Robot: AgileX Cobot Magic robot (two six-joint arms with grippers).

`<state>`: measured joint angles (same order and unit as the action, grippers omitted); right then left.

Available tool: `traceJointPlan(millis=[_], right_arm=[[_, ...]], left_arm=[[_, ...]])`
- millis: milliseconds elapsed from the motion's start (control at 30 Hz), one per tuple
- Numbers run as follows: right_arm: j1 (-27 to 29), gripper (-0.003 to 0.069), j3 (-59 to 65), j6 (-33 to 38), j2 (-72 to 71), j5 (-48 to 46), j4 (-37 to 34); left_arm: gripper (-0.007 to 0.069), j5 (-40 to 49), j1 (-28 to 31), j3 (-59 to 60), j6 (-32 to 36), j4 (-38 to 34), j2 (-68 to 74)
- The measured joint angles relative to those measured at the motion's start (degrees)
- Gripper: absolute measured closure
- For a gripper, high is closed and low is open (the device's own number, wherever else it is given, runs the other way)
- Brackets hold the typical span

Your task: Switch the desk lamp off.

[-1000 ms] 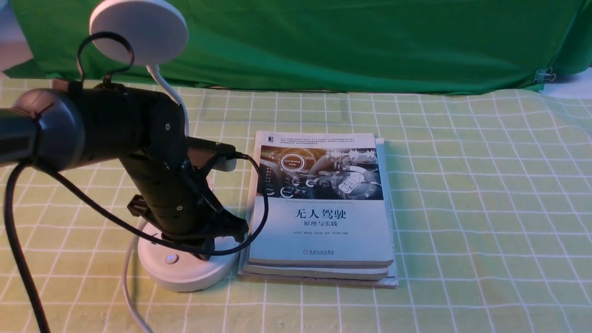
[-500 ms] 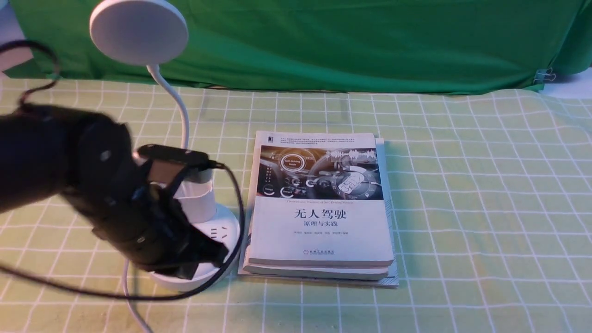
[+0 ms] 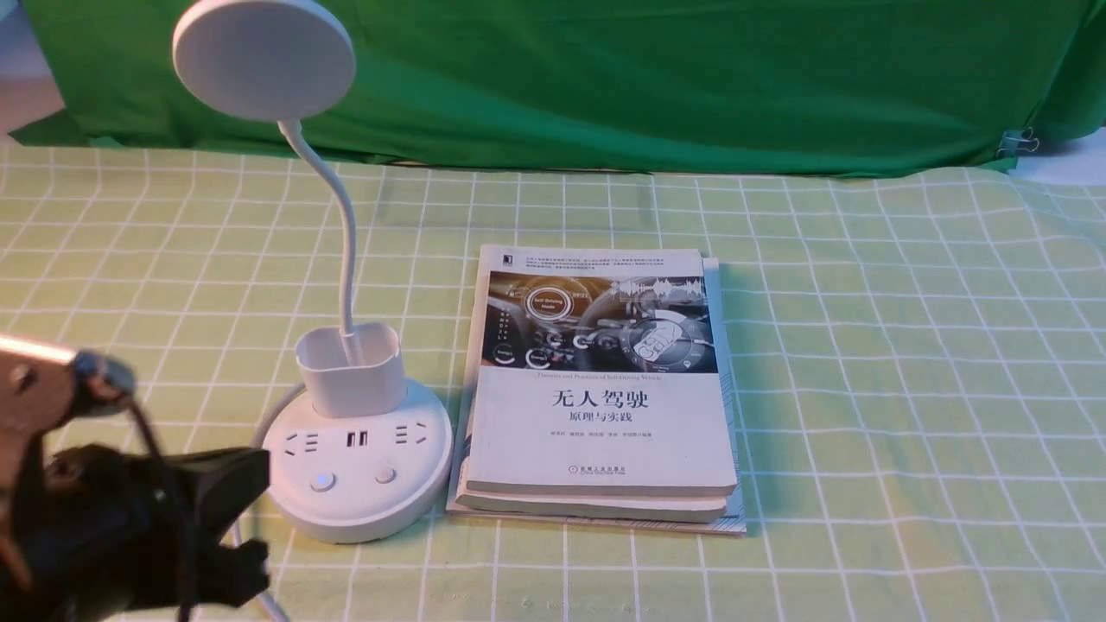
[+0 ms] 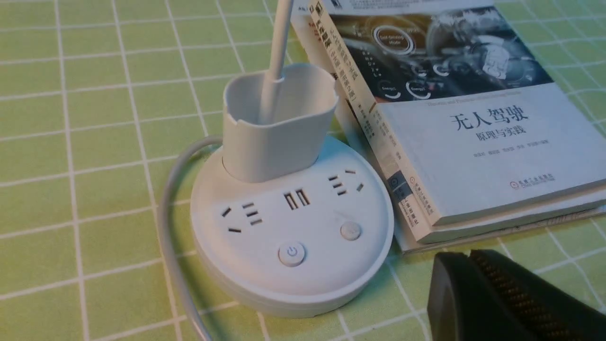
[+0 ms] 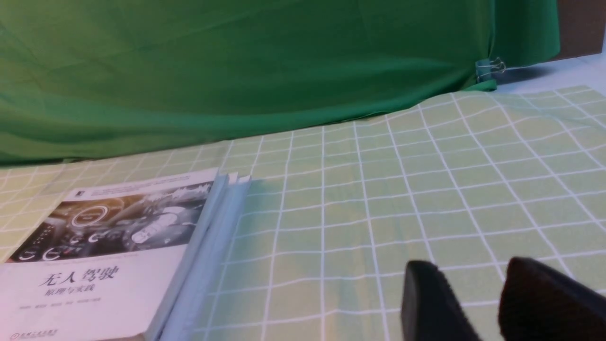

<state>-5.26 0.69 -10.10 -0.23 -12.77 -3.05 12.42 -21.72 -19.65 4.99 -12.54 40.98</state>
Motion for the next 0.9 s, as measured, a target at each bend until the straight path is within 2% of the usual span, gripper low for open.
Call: traceJointPlan(millis=[167,367,467,600,767,800,900], right_arm=[[0.0,0.0421,0.0,0.0,0.0,0.0,0.0],[0.0,0.0421,0.0,0.0,0.0,0.0,0.0],[0.0,0.0421,0.0,0.0,0.0,0.0,0.0],[0.0,0.0421,0.0,0.0,0.0,0.0,0.0],[0.0,0.0421,0.0,0.0,0.0,0.0,0.0],[0.0,0.0421,0.0,0.0,0.0,-0.1,0.0],[0.0,0.0421,0.0,0.0,0.0,0.0,0.0]], left_arm=[[0.0623,-1.1,0.0,3.3,0.4,0.7,-6.7],[0.0623,-1.5,0.0,3.8,1.2,1.8,-8.0],[0.0623,-2.2,0.0,4.1,0.9,6.2,-8.1],[0.0623,-4.5,0.9,5.2,0.5,7.9,-10.4],[0.0623,-8.5,8.2,8.9,2.1,6.4,-22.0],[0.0623,-8.6,12.1,10.9,2.8,5.9,-26.7],[0.0623,-8.2,18.1,13.8,3.1,5.6,-32.6]])
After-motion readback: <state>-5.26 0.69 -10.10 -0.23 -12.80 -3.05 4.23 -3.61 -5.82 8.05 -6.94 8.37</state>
